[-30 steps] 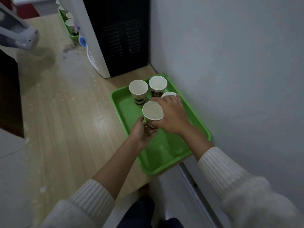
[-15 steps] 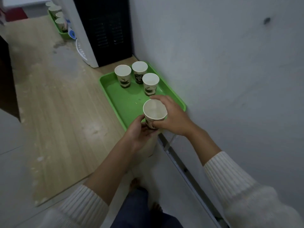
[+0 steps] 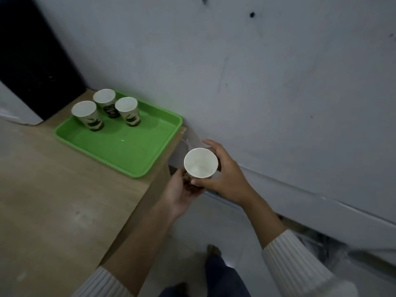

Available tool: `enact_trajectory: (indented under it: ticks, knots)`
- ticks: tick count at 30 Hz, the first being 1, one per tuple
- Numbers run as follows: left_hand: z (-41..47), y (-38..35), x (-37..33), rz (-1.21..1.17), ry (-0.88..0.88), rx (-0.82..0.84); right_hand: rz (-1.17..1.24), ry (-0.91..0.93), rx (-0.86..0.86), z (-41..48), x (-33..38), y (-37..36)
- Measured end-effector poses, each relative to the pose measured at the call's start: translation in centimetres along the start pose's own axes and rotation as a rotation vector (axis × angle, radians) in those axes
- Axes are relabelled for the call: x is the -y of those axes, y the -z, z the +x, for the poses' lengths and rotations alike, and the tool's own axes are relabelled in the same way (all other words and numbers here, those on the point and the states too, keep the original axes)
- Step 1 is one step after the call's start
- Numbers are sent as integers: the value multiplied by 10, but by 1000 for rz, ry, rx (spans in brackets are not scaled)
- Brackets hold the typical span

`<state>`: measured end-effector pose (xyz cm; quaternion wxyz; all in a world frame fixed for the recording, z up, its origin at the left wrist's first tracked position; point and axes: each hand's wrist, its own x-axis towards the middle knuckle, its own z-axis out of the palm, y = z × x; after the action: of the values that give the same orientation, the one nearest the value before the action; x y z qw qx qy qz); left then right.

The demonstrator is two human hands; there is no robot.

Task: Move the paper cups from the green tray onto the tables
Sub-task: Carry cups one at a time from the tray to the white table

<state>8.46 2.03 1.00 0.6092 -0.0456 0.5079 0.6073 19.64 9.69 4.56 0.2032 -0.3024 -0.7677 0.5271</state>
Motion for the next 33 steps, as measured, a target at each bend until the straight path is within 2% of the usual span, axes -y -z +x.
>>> enact_trajectory:
  ticks: [6, 13, 22, 33]
  knots:
    - [-34, -12, 38, 247, 113, 144, 110, -107, -306, -92, -4, 4]
    - [-82, -55, 110, 515, 236, 458, 91, -197, -604, -216, -3, 36]
    - [-165, -126, 248, 725, 405, 702, 53, -310, -968, -402, 0, 66]
    - [-311, -165, 453, 935, 637, 943, 13, -466, -1316, -661, 6, 66]
